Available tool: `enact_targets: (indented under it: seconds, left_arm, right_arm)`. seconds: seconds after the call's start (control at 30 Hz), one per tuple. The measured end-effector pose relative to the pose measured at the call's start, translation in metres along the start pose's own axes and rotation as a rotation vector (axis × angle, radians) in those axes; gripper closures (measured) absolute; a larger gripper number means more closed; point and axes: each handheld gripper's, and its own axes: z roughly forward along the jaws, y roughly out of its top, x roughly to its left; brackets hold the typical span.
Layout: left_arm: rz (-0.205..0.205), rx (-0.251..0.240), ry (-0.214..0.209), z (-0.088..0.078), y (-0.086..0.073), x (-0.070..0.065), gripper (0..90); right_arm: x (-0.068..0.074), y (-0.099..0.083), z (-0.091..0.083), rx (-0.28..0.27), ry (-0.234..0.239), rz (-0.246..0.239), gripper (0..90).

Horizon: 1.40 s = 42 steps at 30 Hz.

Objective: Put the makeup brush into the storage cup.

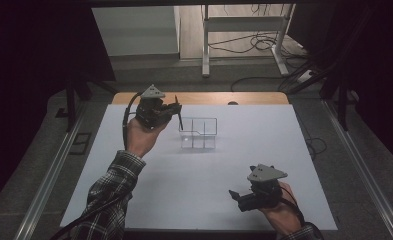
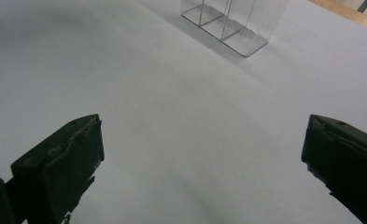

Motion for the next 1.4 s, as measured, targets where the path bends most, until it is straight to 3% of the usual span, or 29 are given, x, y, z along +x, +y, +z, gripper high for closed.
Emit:
enact_targets:
  seconds: [0.4,1.4]
  left_arm:
    - [-0.009,0.005,0.033,0.015,-0.001,0.005,83.3]
    - [-0.033,0.034,0.049,0.044,-0.021,0.007,83.3]
  right_arm:
    - [0.001,0.0,0.001,0.007,0.001,-0.014,0.0]
    - [0.003,-0.001,0.003,0.023,0.006,-0.031,0.0]
